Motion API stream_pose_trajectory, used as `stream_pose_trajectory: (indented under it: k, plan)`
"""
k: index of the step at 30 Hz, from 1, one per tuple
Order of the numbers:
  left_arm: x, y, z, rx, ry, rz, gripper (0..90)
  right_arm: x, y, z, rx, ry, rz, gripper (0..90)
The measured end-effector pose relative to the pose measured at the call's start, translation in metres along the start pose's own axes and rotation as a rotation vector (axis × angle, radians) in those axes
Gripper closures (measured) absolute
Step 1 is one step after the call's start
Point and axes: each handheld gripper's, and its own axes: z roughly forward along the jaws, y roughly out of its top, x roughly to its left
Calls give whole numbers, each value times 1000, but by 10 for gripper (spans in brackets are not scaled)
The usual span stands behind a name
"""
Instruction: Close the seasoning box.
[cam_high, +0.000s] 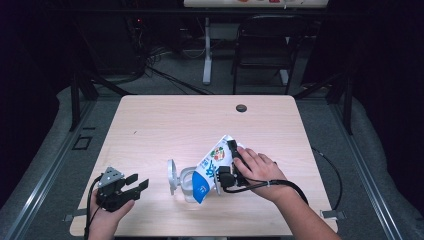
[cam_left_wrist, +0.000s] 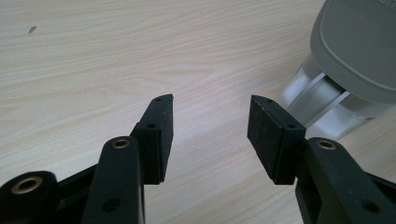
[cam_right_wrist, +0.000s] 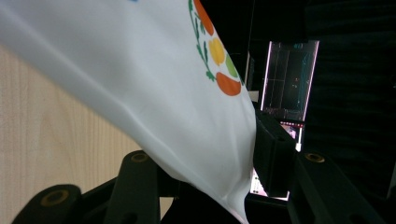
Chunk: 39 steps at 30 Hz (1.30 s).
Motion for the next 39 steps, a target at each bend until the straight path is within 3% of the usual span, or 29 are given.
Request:
stream_pose_trajectory:
  k: [39]
  plan:
    - [0,0,0,-1,-2,5,513,-3,1,-3,-13,-25,-21,606]
